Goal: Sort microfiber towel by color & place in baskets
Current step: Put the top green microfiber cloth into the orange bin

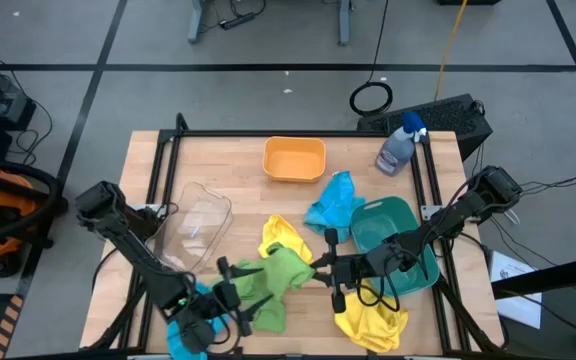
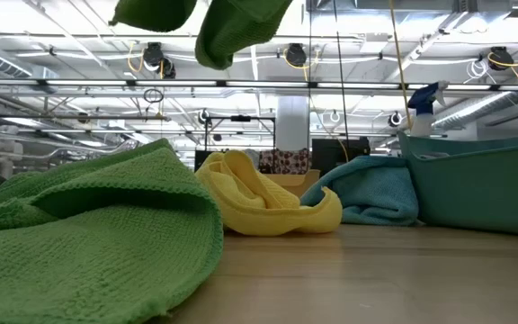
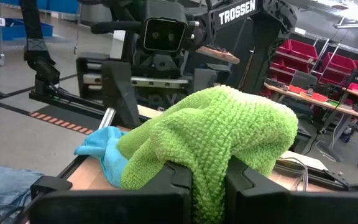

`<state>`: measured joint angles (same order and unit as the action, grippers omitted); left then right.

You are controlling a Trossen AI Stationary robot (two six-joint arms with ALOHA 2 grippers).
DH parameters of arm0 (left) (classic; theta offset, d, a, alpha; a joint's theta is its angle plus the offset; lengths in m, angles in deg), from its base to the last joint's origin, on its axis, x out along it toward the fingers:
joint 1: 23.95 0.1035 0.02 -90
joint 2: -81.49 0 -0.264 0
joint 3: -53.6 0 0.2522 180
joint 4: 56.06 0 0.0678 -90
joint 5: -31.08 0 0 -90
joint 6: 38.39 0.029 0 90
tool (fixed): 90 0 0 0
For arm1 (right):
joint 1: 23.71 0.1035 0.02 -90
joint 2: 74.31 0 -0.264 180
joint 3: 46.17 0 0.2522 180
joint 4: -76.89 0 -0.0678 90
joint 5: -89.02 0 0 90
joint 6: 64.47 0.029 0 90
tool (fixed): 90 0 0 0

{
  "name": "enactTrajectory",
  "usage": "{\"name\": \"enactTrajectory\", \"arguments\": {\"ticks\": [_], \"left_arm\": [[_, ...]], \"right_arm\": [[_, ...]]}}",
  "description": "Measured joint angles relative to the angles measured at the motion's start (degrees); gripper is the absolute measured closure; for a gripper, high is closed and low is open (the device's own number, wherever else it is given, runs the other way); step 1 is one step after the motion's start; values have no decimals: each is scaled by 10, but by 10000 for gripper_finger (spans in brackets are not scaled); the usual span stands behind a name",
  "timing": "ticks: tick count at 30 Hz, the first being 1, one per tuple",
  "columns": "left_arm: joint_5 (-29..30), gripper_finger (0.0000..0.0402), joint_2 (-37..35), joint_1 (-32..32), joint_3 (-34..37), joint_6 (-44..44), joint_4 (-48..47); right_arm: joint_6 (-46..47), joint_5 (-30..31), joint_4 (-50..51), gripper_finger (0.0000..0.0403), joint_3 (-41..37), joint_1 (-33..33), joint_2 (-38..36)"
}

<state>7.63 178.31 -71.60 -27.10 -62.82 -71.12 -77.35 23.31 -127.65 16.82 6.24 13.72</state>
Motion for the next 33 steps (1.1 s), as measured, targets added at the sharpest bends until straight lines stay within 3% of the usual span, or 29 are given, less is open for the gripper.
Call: {"name": "enactTrajectory", "arguments": {"ticks": [4,10,17,21,29,31,33], "left_arm": [[-10,9,3,29,0,25,31],[-141,29,3,89,0,28,33],[-212,46,8,131,0,66,37],[-231,121,7,124,0,117,46],[-231,371,7,110,0,190,70],[-231,384,7,109,0,190,69],[-223,370,7,108,0,189,69]], "right_arm": [[0,0,5,383,0,0,0],[0,0,4,383,0,0,0],[0,0,4,383,0,0,0],[0,-1,5,383,0,0,0],[25,-5,11,378,0,0,0],[31,-4,13,373,0,0,0],[32,-4,15,367,0,0,0]]}}
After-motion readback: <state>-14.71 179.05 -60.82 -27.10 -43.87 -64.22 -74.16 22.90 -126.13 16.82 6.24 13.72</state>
